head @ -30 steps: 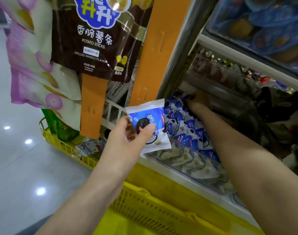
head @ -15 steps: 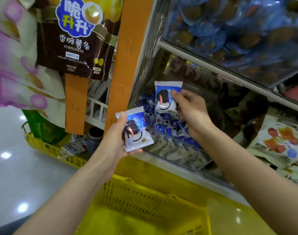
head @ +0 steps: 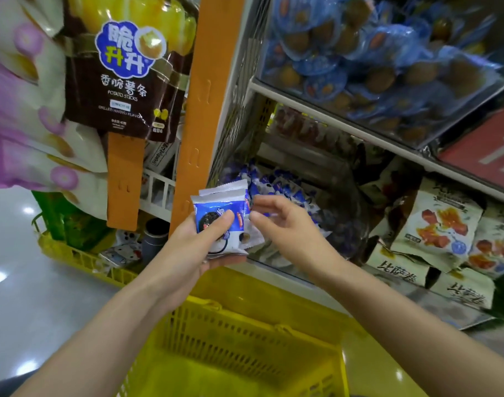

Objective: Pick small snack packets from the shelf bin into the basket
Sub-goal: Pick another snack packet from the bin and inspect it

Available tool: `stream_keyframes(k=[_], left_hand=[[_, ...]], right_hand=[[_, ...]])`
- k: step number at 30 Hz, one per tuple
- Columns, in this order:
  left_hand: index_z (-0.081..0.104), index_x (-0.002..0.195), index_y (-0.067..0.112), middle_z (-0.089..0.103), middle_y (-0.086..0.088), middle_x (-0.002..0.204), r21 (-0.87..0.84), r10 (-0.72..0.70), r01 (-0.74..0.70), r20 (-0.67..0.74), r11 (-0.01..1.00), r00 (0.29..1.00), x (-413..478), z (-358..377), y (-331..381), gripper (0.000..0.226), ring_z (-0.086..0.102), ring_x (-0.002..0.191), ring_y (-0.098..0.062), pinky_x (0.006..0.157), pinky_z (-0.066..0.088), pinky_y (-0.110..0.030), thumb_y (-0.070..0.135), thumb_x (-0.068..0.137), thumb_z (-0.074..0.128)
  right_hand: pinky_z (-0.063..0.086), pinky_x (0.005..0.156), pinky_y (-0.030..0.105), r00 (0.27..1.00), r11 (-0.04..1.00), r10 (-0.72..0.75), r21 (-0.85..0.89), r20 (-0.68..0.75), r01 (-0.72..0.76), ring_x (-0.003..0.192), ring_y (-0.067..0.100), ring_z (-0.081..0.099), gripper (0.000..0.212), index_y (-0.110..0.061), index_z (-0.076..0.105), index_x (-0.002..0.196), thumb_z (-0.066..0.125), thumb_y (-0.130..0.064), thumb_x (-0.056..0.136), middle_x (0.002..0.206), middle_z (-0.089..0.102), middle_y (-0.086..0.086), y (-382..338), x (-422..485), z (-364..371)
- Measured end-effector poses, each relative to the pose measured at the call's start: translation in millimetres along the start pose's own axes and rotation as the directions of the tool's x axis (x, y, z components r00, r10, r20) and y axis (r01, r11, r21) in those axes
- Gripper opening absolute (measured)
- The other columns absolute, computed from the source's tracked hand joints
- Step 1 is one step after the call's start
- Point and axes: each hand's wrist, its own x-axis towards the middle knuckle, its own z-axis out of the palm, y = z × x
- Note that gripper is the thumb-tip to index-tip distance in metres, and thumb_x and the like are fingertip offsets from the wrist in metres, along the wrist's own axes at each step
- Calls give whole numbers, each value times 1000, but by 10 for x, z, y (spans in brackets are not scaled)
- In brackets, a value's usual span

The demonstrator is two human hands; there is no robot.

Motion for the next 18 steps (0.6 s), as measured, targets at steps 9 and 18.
stream_keyframes(k=[9, 18], left_hand=[[59, 110, 12, 73, -7, 98, 0, -26, 26, 4, 1000, 1000, 65, -2, 54, 27, 71, 82, -20, 61, 57, -24, 25, 87, 54], [52, 110, 10, 69, -13, 102, 4, 15, -15, -172, 1000, 985, 214, -64, 47, 19, 71, 82, -23, 61, 58, -28, 19, 94, 50]], right_hand=[[58, 68, 25, 964, 912, 211, 324, 160, -253, 75, 11, 68, 9, -15, 65, 94, 64, -14, 86, 88, 73, 2, 127, 364, -189], [44, 77, 28, 846, 973, -71, -222, -528, -57, 94, 25, 60, 23, -3, 58, 109, 57, -17, 91, 106, 65, 14, 689, 1546, -323]])
